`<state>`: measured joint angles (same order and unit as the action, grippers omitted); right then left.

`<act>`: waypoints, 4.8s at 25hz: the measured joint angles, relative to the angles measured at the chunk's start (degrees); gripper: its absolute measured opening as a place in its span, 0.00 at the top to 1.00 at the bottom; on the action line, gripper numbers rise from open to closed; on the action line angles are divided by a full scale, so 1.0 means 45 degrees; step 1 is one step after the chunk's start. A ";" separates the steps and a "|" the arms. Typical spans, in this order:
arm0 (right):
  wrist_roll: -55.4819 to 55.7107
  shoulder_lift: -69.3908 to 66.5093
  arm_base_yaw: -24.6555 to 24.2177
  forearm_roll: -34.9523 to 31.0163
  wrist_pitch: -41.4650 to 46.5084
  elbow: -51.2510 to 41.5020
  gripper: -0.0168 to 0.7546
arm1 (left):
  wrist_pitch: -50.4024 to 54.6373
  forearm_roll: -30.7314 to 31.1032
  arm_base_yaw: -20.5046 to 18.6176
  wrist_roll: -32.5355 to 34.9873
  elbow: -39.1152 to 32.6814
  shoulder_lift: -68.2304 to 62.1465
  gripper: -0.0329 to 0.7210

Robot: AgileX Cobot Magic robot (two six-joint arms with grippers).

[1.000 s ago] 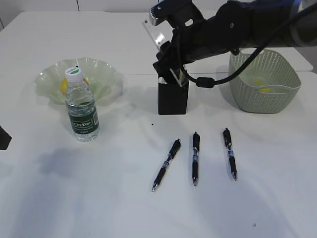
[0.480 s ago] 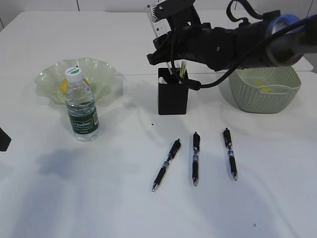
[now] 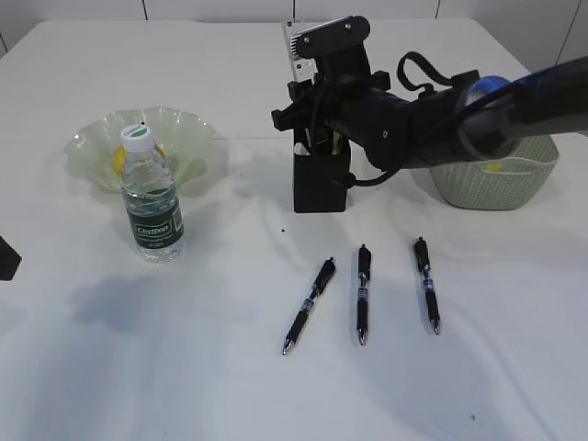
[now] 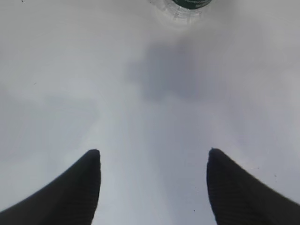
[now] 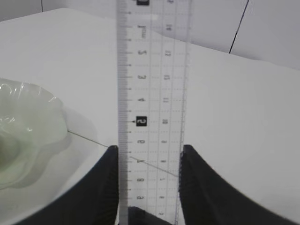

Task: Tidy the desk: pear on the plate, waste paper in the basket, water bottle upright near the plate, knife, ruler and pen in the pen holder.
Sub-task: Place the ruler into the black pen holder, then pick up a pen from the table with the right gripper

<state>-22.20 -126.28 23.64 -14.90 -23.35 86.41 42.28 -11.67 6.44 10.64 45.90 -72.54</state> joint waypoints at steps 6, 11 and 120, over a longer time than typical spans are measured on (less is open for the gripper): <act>0.0303 -0.0412 0.0000 0.0000 -0.0729 0.0000 0.61 | 0.0027 0.0000 0.0000 0.0000 0.0000 0.0000 0.29; 0.0312 -0.0772 -0.0020 -0.0051 -0.0761 0.0342 0.61 | 0.0027 0.0000 0.0000 0.0000 0.0000 0.0000 0.29; 0.7497 0.2579 -0.3005 0.2570 1.7713 -0.0671 0.32 | 0.0080 -0.0506 0.0000 0.0000 0.0000 0.0000 0.29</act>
<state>11.53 -114.67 10.12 -3.33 56.35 83.39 42.63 -13.94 6.44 10.64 45.90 -72.54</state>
